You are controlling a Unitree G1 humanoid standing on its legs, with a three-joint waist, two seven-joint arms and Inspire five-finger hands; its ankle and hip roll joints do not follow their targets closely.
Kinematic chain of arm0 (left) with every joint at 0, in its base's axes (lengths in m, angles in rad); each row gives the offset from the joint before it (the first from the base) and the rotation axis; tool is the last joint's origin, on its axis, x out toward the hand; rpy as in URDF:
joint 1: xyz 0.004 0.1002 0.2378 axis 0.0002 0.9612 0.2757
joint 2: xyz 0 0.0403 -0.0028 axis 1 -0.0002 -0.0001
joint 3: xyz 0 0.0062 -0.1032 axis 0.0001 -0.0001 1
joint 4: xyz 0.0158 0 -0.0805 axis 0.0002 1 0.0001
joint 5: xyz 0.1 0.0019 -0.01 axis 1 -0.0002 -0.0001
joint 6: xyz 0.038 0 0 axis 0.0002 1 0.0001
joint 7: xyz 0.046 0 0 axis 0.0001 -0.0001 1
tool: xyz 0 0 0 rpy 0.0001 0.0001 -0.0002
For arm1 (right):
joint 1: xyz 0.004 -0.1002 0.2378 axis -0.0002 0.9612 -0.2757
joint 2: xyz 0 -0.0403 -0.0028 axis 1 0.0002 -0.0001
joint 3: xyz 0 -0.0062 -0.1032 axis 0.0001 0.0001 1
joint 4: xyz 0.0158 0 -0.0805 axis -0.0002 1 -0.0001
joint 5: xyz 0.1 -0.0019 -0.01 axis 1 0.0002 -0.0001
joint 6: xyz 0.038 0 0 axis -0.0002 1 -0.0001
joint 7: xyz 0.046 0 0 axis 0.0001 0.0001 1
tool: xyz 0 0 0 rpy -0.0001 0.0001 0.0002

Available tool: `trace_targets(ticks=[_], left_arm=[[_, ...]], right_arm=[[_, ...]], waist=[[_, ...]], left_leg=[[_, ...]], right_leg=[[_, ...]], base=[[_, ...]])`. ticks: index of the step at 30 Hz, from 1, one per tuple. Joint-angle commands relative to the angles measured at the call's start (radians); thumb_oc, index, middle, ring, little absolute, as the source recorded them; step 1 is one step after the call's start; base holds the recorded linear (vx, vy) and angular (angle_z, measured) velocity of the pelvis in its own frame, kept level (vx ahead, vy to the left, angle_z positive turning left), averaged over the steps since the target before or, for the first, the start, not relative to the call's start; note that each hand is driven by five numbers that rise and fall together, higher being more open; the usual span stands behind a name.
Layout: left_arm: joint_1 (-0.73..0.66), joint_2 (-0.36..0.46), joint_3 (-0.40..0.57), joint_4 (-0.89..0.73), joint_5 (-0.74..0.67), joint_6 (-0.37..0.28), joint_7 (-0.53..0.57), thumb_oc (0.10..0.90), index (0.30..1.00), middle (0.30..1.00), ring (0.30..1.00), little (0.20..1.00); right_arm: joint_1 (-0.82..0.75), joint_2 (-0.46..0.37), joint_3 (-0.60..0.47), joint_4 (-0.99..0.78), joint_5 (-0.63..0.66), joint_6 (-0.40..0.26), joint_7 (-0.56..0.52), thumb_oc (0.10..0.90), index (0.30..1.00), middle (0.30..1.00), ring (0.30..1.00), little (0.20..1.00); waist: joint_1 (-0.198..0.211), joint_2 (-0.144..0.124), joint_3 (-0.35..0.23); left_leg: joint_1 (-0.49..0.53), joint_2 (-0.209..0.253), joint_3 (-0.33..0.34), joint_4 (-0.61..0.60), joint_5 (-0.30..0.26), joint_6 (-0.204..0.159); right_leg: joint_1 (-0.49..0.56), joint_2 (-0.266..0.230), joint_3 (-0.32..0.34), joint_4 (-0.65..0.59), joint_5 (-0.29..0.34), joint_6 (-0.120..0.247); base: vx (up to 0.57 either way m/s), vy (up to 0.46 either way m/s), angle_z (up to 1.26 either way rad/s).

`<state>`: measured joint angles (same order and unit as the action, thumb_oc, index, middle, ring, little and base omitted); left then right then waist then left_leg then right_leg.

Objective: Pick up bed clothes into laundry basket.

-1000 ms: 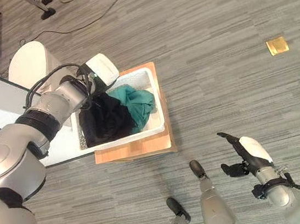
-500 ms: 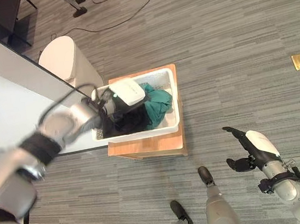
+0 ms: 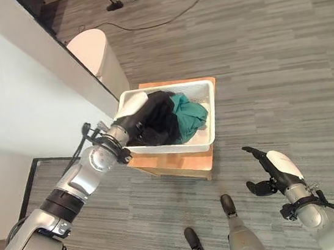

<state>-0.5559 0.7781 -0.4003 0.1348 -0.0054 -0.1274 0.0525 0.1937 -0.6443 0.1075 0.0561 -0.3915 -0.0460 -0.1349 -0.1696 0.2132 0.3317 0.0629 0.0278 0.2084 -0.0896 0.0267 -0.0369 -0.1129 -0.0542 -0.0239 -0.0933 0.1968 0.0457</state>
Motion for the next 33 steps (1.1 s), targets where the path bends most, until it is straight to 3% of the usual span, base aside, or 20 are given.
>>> trace_targets(ticks=[1,2,3,5,10,13,14,16,17,18,19,21,24,25,26,27,28,30,31,33], left_arm=[[0.082,0.136,0.198,0.008,-0.104,-0.046,0.114,0.800,0.900,0.900,0.900,0.900],[0.223,0.123,0.337,-0.019,-0.195,-0.064,0.124,0.800,0.900,0.900,0.900,0.900],[0.238,0.122,0.349,-0.028,-0.197,-0.063,0.122,0.800,0.900,0.900,0.900,0.900],[0.422,0.054,0.528,-0.059,-0.257,-0.083,0.141,0.800,0.900,0.900,0.900,0.900],[0.610,-0.045,0.671,-0.094,-0.218,-0.079,0.169,0.800,0.900,0.900,0.900,0.900],[0.677,-0.162,0.710,-0.088,-0.169,-0.070,0.227,0.800,0.900,0.900,0.900,0.900],[0.680,-0.167,0.713,-0.093,-0.166,-0.069,0.228,0.800,0.900,0.900,0.900,0.900],[0.709,-0.243,0.719,-0.088,-0.102,-0.058,0.281,0.800,0.900,0.900,0.900,0.900],[0.709,-0.243,0.719,-0.089,-0.101,-0.057,0.281,0.800,0.900,0.900,0.900,0.900],[0.736,-0.302,0.718,-0.095,-0.125,-0.063,0.298,0.800,0.900,0.900,0.900,0.900],[0.737,-0.303,0.719,-0.095,-0.125,-0.063,0.298,0.800,0.900,0.900,0.900,0.900],[0.772,-0.366,0.724,-0.132,-0.163,-0.080,0.298,0.800,0.900,0.900,0.900,0.900],[0.801,-0.433,0.712,-0.186,-0.214,-0.123,0.309,0.800,0.900,0.900,0.900,0.900],[0.799,-0.435,0.716,-0.186,-0.214,-0.123,0.309,0.800,0.900,0.900,0.900,0.900],[0.800,-0.443,0.700,-0.216,-0.207,-0.136,0.306,0.800,0.900,0.900,0.900,0.900],[0.799,-0.445,0.701,-0.218,-0.207,-0.135,0.306,0.800,0.900,0.900,0.900,0.900],[0.793,-0.443,0.687,-0.226,-0.197,-0.135,0.311,0.800,0.900,0.900,0.900,0.900],[0.802,-0.447,0.666,-0.243,-0.184,-0.147,0.306,0.800,0.900,0.900,0.900,0.900],[0.802,-0.448,0.667,-0.245,-0.184,-0.147,0.306,0.800,0.900,0.900,0.900,0.900],[0.799,-0.445,0.688,-0.266,-0.223,-0.164,0.280,0.800,0.900,0.900,0.900,0.900]], right_arm=[[0.102,0.010,-0.092,-0.149,-0.015,-0.052,-0.037,0.800,0.900,0.900,0.900,0.900],[0.137,0.024,-0.137,-0.169,-0.016,-0.053,-0.035,0.800,0.900,0.900,0.900,0.900],[0.139,0.020,-0.135,-0.173,-0.016,-0.052,-0.034,0.800,0.900,0.900,0.900,0.900],[0.181,0.041,-0.199,-0.198,-0.027,-0.055,-0.025,0.800,0.900,0.900,0.900,0.900],[0.157,0.018,-0.284,-0.249,-0.042,-0.056,-0.039,0.800,0.900,0.900,0.900,0.900],[0.064,-0.010,-0.300,-0.270,-0.039,-0.068,-0.074,0.800,0.900,0.900,0.900,0.900],[0.061,-0.014,-0.298,-0.268,-0.039,-0.068,-0.075,0.800,0.900,0.900,0.900,0.900],[-0.020,-0.043,-0.265,-0.298,-0.041,-0.088,-0.090,0.800,0.900,0.900,0.900,0.900],[-0.021,-0.043,-0.263,-0.297,-0.041,-0.088,-0.091,0.800,0.900,0.900,0.900,0.900],[-0.072,-0.055,-0.225,-0.321,-0.026,-0.101,-0.092,0.800,0.900,0.900,0.900,0.900],[-0.073,-0.056,-0.224,-0.320,-0.026,-0.101,-0.092,0.800,0.900,0.900,0.900,0.900],[-0.126,-0.063,-0.177,-0.337,-0.002,-0.111,-0.077,0.800,0.900,0.900,0.900,0.900],[-0.310,-0.077,-0.013,-0.296,0.078,-0.139,-0.054,0.800,0.900,0.900,0.900,0.900],[-0.320,-0.078,-0.007,-0.289,0.078,-0.141,-0.056,0.800,0.900,0.900,0.900,0.900],[-0.395,-0.081,0.050,-0.267,0.101,-0.151,-0.047,0.800,0.900,0.900,0.900,0.900],[-0.399,-0.081,0.052,-0.264,0.101,-0.152,-0.048,0.800,0.900,0.900,0.900,0.900],[-0.428,-0.076,0.073,-0.253,0.122,-0.157,-0.047,0.800,0.900,0.900,0.900,0.900],[-0.464,-0.071,0.096,-0.247,0.172,-0.167,-0.042,0.800,0.900,0.900,0.900,0.900],[-0.466,-0.071,0.097,-0.245,0.173,-0.168,-0.042,0.800,0.900,0.900,0.900,0.900],[-0.477,-0.042,0.052,-0.239,0.195,-0.164,-0.067,0.800,0.900,0.900,0.900,0.900]], waist=[[0.049,-0.040,-0.135],[0.072,-0.051,-0.147],[0.067,-0.049,-0.149],[0.096,-0.068,-0.172],[0.132,-0.082,-0.203],[0.182,-0.090,-0.225],[0.177,-0.088,-0.225],[0.220,-0.092,-0.234],[0.218,-0.092,-0.234],[0.250,-0.091,-0.237],[0.249,-0.090,-0.237],[0.289,-0.085,-0.230],[0.397,-0.083,-0.174],[0.392,-0.080,-0.173],[0.446,-0.101,-0.158],[0.442,-0.099,-0.160],[0.452,-0.111,-0.160],[0.459,-0.132,-0.167],[0.456,-0.131,-0.166],[0.411,-0.164,-0.193]], left_leg=[[-0.085,0.062,-0.041,0.002,0.005,-0.074],[-0.082,0.065,-0.049,0.002,0.008,-0.076],[-0.082,0.065,-0.049,0.002,0.008,-0.076],[-0.079,0.069,-0.065,0.002,0.010,-0.079],[-0.080,0.074,-0.088,0.002,0.015,-0.083],[-0.087,0.076,-0.113,0.002,0.026,-0.084],[-0.087,0.076,-0.115,0.002,0.026,-0.084],[-0.103,0.076,-0.145,0.002,0.048,-0.088],[-0.104,0.076,-0.146,0.002,0.048,-0.088],[-0.116,0.074,-0.162,0.002,0.067,-0.092],[-0.117,0.074,-0.163,0.002,0.067,-0.092],[-0.138,0.071,-0.176,0.002,0.093,-0.100],[-0.179,0.042,-0.286,0.002,0.159,-0.141],[-0.186,0.044,-0.289,0.002,0.167,-0.140],[-0.182,0.026,-0.381,0.017,0.130,-0.138],[-0.187,0.025,-0.384,0.016,0.136,-0.137],[-0.178,0.042,-0.379,0.046,0.110,-0.127],[-0.138,0.105,-0.290,0.133,0.052,-0.107],[-0.141,0.103,-0.292,0.137,0.053,-0.106],[0.019,0.254,-0.004,0.250,-0.015,-0.125]], right_leg=[[0.157,-0.063,-0.041,0.006,-0.238,0.108],[0.167,-0.060,-0.053,0.006,-0.243,0.104],[0.168,-0.060,-0.053,0.006,-0.243,0.104],[0.183,-0.054,-0.071,0.006,-0.251,0.097],[0.203,-0.047,-0.094,0.006,-0.262,0.088],[0.218,-0.038,-0.116,0.006,-0.273,0.078],[0.218,-0.038,-0.118,0.006,-0.274,0.077],[0.230,-0.028,-0.144,0.006,-0.288,0.063],[0.230,-0.028,-0.145,0.006,-0.288,0.063],[0.233,-0.021,-0.164,0.006,-0.294,0.055],[0.233,-0.020,-0.164,0.006,-0.294,0.055],[0.238,-0.014,-0.186,0.006,-0.303,0.050],[0.220,-0.017,-0.205,0.006,-0.307,0.042],[0.215,-0.014,-0.207,0.006,-0.301,0.042],[0.182,-0.034,-0.242,0.006,-0.286,0.041],[0.177,-0.033,-0.245,0.006,-0.281,0.042],[0.170,-0.049,-0.271,0.006,-0.271,0.043],[0.175,-0.077,-0.346,0.009,-0.264,0.033],[0.175,-0.077,-0.348,0.008,-0.260,0.033],[0.195,-0.089,-0.525,0.026,-0.301,-0.002]], base=[[0.00,-0.059,0.04],[0.00,-0.059,0.01],[0.00,-0.063,0.03],[0.01,-0.073,0.24],[-0.01,-0.045,0.25],[-0.04,-0.064,0.16],[-0.03,-0.038,0.24],[-0.04,-0.076,0.33],[-0.05,-0.109,0.31],[-0.02,-0.052,0.25],[-0.03,-0.081,0.26],[-0.09,-0.060,0.36],[-0.21,-0.045,0.15],[-0.31,-0.115,0.04],[-0.25,-0.068,0.12],[-0.32,-0.099,0.28],[-0.19,-0.042,0.90],[-0.22,-0.048,1.34],[-0.23,-0.044,1.47],[-0.32,-0.098,1.71]])
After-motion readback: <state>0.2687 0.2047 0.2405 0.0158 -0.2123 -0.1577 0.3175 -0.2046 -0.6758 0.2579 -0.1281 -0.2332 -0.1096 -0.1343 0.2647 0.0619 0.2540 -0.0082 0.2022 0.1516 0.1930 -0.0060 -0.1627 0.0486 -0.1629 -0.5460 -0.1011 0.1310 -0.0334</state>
